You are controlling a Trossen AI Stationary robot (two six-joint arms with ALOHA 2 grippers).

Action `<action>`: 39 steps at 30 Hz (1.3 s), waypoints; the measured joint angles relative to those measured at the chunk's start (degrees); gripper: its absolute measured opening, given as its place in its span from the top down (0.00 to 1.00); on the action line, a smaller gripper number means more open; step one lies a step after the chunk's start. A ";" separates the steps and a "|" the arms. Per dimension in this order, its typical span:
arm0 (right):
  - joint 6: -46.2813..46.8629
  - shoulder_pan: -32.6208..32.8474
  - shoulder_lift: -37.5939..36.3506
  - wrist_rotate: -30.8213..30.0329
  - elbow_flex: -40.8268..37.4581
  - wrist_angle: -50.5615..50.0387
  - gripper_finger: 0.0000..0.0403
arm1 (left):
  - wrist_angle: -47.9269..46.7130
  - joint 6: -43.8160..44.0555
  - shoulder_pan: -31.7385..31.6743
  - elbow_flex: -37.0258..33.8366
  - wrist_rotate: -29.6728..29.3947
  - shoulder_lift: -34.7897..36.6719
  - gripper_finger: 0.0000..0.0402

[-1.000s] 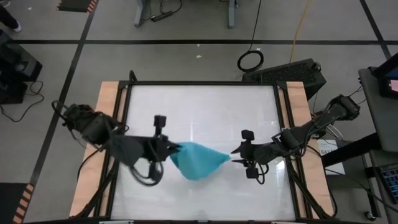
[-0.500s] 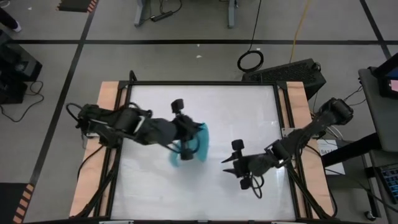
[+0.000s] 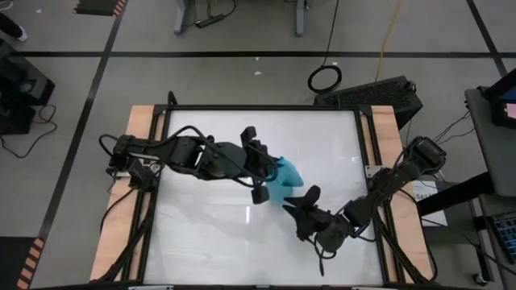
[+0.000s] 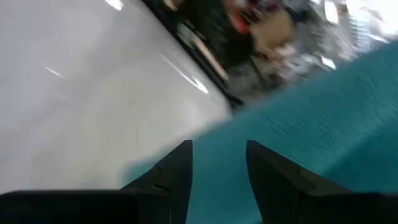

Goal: Roll towel into tight, uniform cylinder
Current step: Roll the blue towel

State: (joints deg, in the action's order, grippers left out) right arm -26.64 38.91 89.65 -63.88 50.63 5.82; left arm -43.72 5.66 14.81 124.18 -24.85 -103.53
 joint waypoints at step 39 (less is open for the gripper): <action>17.79 -7.50 2.96 21.76 0.02 6.08 0.65 | 1.92 -0.01 1.44 0.00 -2.01 -0.15 0.98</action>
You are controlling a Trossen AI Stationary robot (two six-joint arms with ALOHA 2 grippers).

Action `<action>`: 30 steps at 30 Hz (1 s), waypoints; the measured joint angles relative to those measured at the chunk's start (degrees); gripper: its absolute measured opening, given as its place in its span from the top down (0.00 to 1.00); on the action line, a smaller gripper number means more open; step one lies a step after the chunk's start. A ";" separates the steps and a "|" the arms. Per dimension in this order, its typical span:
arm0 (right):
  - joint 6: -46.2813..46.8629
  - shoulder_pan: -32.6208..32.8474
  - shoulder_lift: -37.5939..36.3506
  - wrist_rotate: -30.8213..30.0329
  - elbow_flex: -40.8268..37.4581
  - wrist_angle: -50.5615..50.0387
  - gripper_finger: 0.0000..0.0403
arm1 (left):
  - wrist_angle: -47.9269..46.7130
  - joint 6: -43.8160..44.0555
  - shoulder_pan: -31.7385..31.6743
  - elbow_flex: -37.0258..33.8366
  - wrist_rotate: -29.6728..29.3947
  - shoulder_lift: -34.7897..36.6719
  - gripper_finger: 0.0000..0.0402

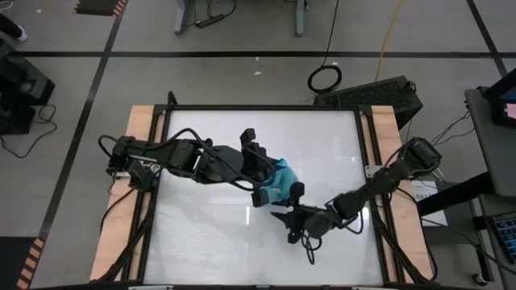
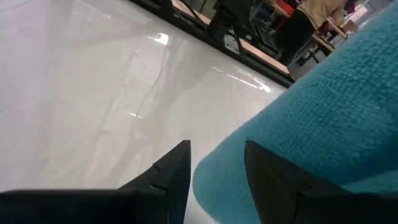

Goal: Roll towel into tight, uniform cylinder
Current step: Roll the blue towel

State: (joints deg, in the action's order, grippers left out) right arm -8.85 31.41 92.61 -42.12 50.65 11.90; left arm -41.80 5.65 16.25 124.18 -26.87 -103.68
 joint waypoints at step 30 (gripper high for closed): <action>2.68 2.29 -0.25 -13.06 0.00 -4.83 0.65 | -2.47 -0.09 1.53 0.00 -0.97 -0.07 0.98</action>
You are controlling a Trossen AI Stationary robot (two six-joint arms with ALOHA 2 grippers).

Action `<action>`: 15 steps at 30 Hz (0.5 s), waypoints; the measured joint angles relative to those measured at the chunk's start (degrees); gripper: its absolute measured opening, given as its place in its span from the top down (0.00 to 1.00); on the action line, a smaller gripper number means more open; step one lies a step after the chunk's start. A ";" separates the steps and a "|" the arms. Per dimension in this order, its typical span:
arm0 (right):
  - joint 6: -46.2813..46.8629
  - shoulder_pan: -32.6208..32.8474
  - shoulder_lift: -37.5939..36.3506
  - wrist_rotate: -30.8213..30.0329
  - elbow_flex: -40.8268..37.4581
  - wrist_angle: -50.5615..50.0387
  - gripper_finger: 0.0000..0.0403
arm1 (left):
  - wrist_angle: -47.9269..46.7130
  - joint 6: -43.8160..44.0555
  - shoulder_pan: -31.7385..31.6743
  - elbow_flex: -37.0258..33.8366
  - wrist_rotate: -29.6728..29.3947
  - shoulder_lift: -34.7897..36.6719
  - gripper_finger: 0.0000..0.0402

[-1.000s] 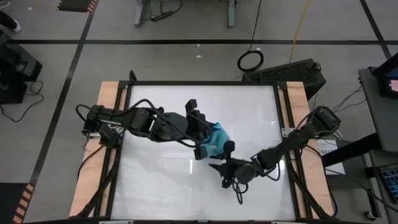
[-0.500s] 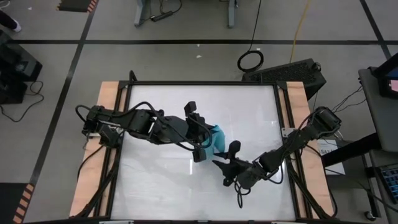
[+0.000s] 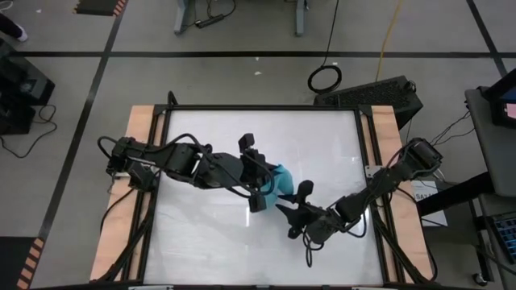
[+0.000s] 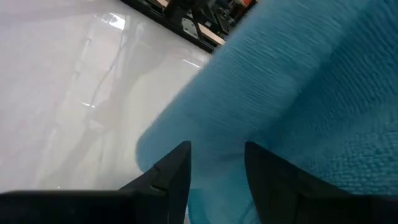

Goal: Roll towel into tight, uniform cylinder
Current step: Roll the blue towel

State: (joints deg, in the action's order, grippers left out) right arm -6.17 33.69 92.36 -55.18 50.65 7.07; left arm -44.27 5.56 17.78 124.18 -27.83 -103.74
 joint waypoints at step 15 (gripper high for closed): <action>4.10 -3.06 0.00 9.18 0.00 -0.74 0.65 | -0.96 -0.44 0.30 0.00 0.04 0.00 0.98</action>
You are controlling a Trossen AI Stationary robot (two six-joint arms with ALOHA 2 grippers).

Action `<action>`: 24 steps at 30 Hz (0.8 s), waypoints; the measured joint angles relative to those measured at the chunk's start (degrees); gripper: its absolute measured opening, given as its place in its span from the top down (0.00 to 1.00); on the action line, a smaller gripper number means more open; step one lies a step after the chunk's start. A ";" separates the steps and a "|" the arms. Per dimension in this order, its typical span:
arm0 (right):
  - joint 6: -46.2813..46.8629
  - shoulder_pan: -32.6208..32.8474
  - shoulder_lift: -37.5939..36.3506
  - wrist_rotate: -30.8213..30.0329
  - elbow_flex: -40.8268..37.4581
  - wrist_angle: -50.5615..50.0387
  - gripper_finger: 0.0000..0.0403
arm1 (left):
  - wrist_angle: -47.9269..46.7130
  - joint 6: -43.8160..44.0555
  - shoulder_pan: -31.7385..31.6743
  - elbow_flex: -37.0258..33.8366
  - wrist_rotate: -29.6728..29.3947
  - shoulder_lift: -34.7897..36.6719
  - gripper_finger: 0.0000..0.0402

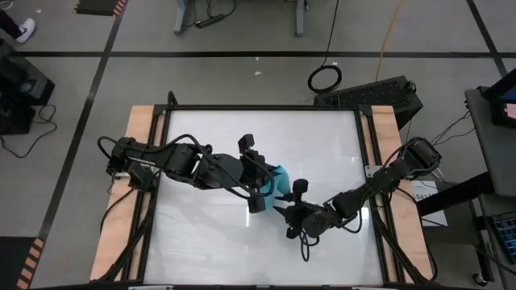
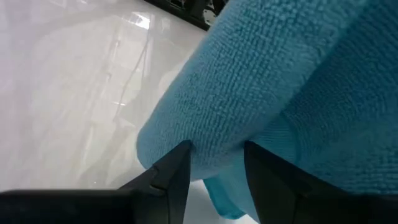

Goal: Roll towel into tight, uniform cylinder
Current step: Roll the blue towel

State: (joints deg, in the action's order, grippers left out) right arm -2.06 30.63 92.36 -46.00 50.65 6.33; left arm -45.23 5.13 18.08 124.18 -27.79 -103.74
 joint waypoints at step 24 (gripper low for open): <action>-0.09 0.00 0.00 0.00 0.00 0.28 0.65 | -0.07 -4.00 0.34 0.00 -2.70 0.00 0.98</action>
State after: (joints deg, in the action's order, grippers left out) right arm -2.15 30.63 92.36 -46.00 50.65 6.61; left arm -45.30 1.13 18.41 124.18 -30.50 -103.74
